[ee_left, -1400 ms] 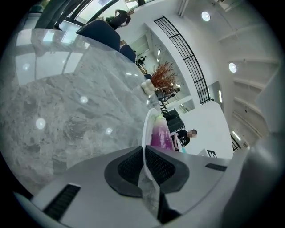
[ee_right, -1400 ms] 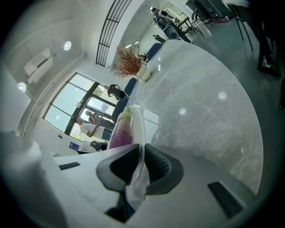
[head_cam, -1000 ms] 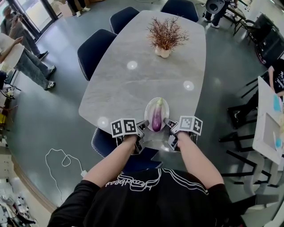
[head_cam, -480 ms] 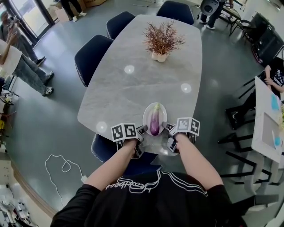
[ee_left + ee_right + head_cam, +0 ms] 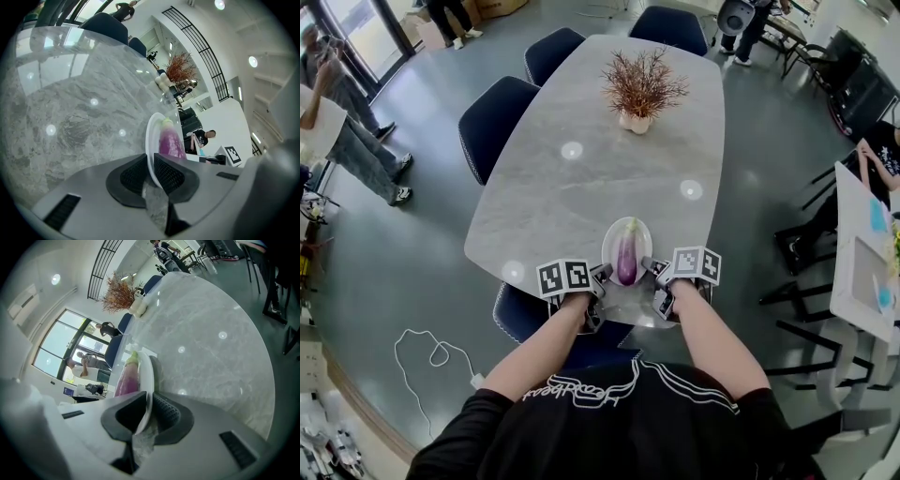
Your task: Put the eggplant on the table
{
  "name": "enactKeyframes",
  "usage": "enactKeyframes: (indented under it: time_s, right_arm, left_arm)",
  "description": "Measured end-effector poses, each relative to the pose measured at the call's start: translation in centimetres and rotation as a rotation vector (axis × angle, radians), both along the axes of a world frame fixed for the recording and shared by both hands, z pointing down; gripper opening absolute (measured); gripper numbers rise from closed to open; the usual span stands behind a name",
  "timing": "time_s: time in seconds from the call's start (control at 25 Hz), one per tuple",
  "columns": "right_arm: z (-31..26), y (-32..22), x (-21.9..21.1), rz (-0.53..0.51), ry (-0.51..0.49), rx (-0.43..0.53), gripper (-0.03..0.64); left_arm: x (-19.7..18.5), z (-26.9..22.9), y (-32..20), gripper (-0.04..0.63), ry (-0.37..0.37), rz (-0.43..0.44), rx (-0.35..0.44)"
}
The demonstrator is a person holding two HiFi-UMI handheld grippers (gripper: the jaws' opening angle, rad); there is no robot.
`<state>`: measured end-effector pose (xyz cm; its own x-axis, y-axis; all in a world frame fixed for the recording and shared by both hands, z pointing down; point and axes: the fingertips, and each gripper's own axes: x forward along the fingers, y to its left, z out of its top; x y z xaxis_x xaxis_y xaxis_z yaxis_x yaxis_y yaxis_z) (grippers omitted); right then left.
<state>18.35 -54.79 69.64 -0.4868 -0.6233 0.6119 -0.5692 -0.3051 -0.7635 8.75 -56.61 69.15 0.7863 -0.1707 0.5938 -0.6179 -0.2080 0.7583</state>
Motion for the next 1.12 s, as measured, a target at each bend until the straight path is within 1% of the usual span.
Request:
enactKeyframes:
  time_s: [0.08,0.2,0.36,0.44,0.52,0.6,0.68,0.76,0.84,0.88,0.96,1.04,1.08,1.12]
  right_arm:
    - [0.0,0.1,0.1,-0.008,0.013,0.002,0.026]
    - [-0.1,0.2,0.2,-0.013,0.044,0.006,0.037]
    - [-0.5,0.1,0.2,-0.037,0.066,0.02,0.077]
    - [-0.6,0.4,0.7,-0.032,0.074,0.017,0.097]
    - [-0.7,0.6,1.4,-0.015,0.1,0.028,0.097]
    - [-1.5,0.6,2.2,0.015,0.153,0.09,0.097]
    - [-3.3,0.6,2.5,0.032,0.183,0.191,0.095]
    - [-5.0,0.8,2.0,0.021,0.172,0.277,0.095]
    - [-6.6,1.3,1.4,-0.015,0.185,0.347,0.095]
    - [-7.5,1.6,1.2,-0.041,0.198,0.39,0.095]
    - [-9.7,2.3,0.4,-0.095,0.198,0.495,0.095]
    - [-12.1,3.2,-0.8,-0.148,0.175,0.589,0.094]
    - [-13.2,3.9,-1.4,-0.181,0.179,0.627,0.092]
    - [-14.3,4.7,-2.1,-0.22,0.197,0.662,0.049]
  left_arm:
    - [0.0,0.0,0.0,0.025,0.009,-0.003,-0.006]
    - [-0.1,-0.2,-0.1,0.06,0.014,0.0,0.006]
    - [-0.6,-0.5,-0.7,0.081,0.04,-0.018,0.002]
    - [-0.6,-0.5,-0.7,0.083,0.047,-0.022,0.001]
    - [-0.5,-0.6,-0.7,0.083,0.059,-0.021,0.008]
    - [-0.7,-0.9,-0.7,0.083,0.092,-0.03,0.017]
    - [-1.0,-1.3,-0.7,0.083,0.117,-0.033,0.041]
    - [-1.6,-1.8,-0.8,0.083,0.092,-0.019,0.109]
    - [-2.4,-2.8,-0.9,0.081,0.039,-0.001,0.213]
    - [-2.7,-3.5,-0.9,0.081,0.028,0.01,0.261]
    - [-2.9,-5.6,-0.5,0.08,0.047,0.043,0.34]
    - [-2.7,-7.9,0.5,0.078,0.072,0.099,0.426]
    - [-2.7,-9.1,1.3,0.067,0.08,0.132,0.476]
    - [-2.7,-10.4,2.1,0.031,0.089,0.167,0.524]
